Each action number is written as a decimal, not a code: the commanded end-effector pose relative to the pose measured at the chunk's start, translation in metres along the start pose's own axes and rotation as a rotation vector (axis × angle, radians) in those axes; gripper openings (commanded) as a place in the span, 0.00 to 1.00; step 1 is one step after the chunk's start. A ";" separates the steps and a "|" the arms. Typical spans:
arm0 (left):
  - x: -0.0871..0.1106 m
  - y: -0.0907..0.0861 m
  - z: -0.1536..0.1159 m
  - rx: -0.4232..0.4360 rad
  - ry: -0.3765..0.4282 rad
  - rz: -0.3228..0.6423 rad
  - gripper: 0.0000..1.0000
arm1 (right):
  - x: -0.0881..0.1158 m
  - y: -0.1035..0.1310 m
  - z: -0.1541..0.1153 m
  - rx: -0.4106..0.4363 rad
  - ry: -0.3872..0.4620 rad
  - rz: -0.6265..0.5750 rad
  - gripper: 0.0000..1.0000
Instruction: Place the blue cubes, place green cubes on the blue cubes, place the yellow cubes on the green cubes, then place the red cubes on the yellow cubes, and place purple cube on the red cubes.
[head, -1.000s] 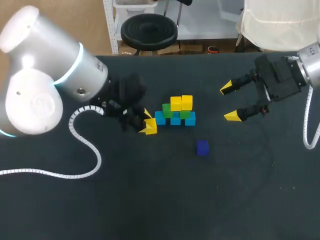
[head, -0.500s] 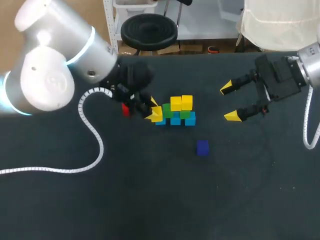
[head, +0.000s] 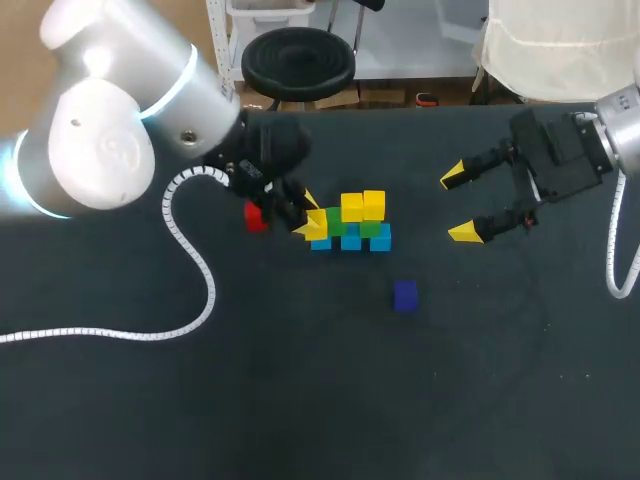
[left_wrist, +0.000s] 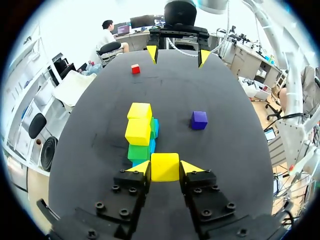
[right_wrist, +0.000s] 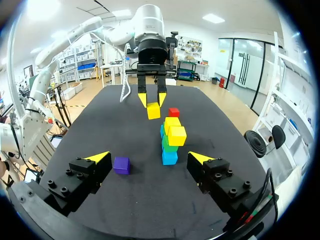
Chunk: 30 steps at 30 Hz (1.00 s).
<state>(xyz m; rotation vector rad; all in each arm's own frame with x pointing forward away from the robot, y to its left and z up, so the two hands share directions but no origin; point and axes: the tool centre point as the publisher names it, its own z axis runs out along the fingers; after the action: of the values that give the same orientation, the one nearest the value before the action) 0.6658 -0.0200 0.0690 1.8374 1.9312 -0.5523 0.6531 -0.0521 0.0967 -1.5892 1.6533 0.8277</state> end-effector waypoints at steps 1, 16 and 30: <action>0.000 0.001 0.000 0.003 0.001 0.001 0.00 | 0.000 0.000 0.000 0.001 -0.001 -0.001 1.00; -0.016 0.034 -0.003 -0.025 -0.024 0.022 0.00 | 0.000 0.000 0.000 0.001 -0.001 -0.001 1.00; -0.011 0.042 0.005 -0.019 -0.005 -0.018 0.00 | 0.000 0.000 0.000 0.001 -0.001 -0.001 1.00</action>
<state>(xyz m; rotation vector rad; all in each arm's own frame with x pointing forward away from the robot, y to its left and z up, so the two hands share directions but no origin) 0.7063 -0.0286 0.0692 1.8027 1.9409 -0.5404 0.6531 -0.0521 0.0967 -1.5892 1.6533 0.8277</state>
